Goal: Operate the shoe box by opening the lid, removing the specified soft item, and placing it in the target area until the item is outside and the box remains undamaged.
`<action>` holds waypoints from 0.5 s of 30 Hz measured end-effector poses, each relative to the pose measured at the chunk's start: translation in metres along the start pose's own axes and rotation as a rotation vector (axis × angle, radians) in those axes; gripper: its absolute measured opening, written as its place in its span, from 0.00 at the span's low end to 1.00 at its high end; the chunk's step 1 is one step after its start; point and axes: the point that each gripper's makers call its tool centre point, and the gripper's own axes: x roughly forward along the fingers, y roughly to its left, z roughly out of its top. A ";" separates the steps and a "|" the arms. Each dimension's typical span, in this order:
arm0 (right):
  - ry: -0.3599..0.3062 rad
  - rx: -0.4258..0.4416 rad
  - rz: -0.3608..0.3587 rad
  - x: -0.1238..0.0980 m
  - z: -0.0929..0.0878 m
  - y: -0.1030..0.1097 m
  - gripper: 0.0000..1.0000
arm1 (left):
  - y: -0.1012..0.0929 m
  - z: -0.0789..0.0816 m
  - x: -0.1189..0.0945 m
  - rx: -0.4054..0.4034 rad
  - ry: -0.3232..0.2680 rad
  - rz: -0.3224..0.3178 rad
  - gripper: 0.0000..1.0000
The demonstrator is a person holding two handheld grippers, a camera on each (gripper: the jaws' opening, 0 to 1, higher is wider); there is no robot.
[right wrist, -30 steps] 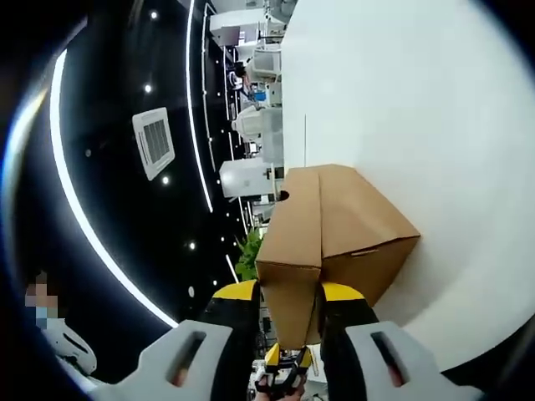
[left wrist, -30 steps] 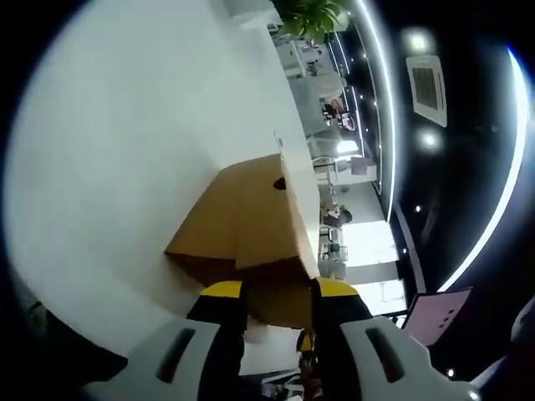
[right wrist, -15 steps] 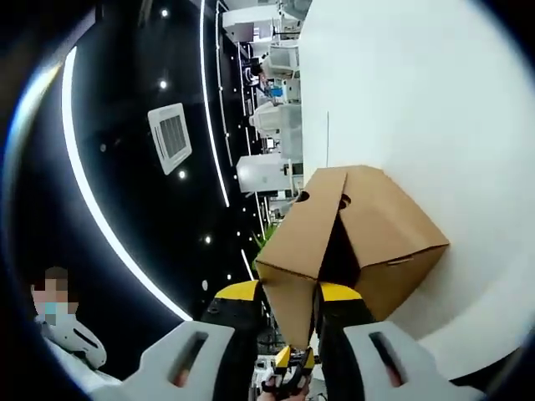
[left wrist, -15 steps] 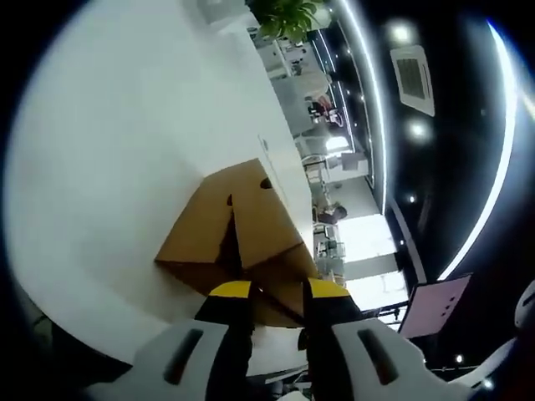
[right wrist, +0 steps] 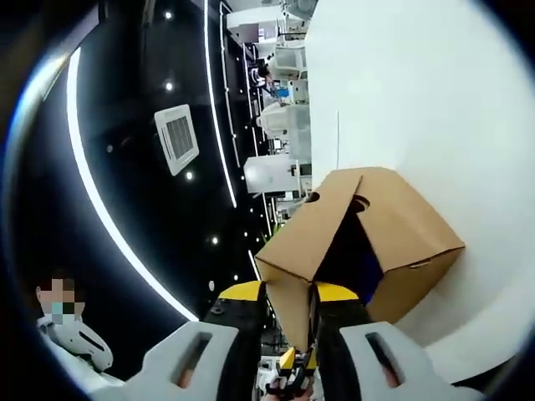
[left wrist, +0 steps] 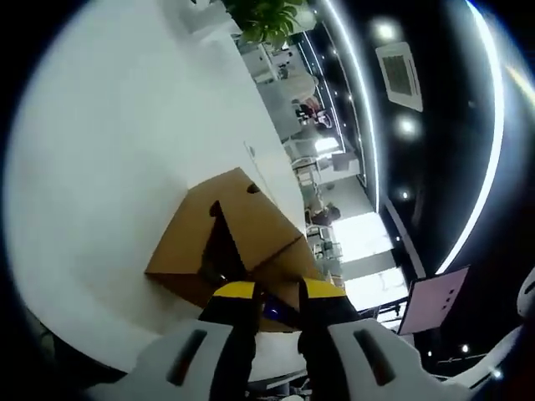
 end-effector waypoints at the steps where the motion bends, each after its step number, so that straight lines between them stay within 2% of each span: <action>1: 0.000 -0.004 0.003 0.001 0.000 0.002 0.18 | -0.001 0.001 0.000 0.004 -0.002 -0.003 0.18; 6: -0.002 -0.019 0.010 0.004 0.002 0.007 0.17 | -0.007 0.004 0.001 0.010 -0.013 -0.017 0.18; 10: -0.016 0.004 0.032 0.008 0.005 0.013 0.17 | -0.013 0.006 0.002 -0.011 -0.019 -0.034 0.18; 15: -0.033 0.005 0.054 0.015 0.008 0.023 0.15 | -0.025 0.015 0.006 -0.015 -0.029 -0.058 0.18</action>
